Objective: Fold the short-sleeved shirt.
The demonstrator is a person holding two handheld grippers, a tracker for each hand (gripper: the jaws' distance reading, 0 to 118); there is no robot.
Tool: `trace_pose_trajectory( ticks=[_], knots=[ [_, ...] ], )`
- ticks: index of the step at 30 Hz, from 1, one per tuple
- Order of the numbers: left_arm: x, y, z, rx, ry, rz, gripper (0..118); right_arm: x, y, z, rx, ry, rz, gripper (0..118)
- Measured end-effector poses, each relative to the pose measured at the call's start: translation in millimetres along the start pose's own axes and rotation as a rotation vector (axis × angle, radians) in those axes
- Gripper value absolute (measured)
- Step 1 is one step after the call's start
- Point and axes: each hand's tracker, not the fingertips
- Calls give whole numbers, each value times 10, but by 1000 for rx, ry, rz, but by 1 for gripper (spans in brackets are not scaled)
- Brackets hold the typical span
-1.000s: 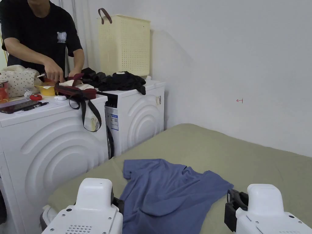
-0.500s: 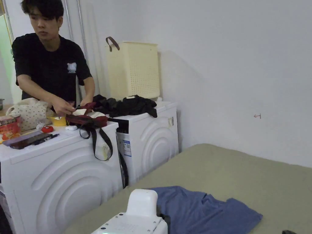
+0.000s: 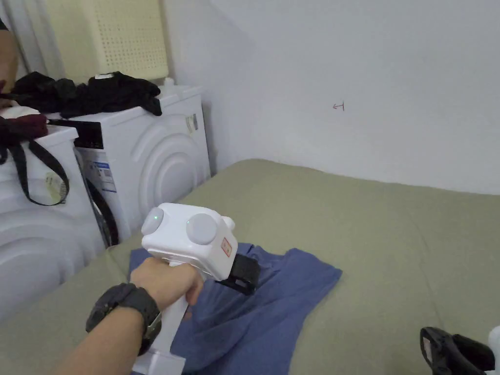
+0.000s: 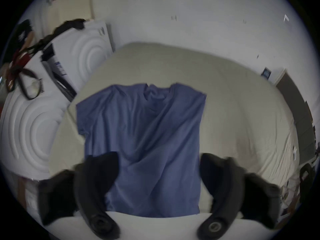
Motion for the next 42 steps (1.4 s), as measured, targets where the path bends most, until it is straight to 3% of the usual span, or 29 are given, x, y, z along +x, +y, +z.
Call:
trace_pose_trajectory(
  ticks=[2,5,8,11,18,19,20,21,22,27,32,36,42],
  knots=[
    [44,111,-263,-24,-77,-10,105,65,-43,-32,-22,1,11,1],
    [80,310,-708,-67,-154,87,105,162,-121,-48,-53,0,-2,1],
    [220,455,-1060,-70,-74,52,105,237,-214,-45,-72,-2,-14,1],
    [455,398,-1171,-89,-84,-5,105,299,-290,-78,-102,-1,-10,1],
    [455,171,-1466,-135,-78,21,104,390,-399,-145,-119,30,-90,1],
    [459,140,-1389,-92,-83,55,97,375,-411,-141,-119,31,-86,1],
    [446,108,-1306,-63,-82,109,78,359,-424,-133,-117,28,-80,1],
    [432,102,-1233,-51,-75,141,21,343,-435,-128,-116,22,-73,1],
    [331,177,-1236,-43,-87,119,0,327,-444,-125,-118,17,-64,1],
    [349,145,-1125,-37,-143,104,0,340,-495,-65,-131,30,-104,1],
    [574,339,-760,97,-221,87,0,449,-479,124,-117,-5,-116,1],
    [1055,560,-524,144,-223,-41,0,628,-420,362,-77,-47,-152,1],
    [2243,813,-172,208,-404,-229,0,937,-331,815,-19,-155,-182,1]
  ],
)
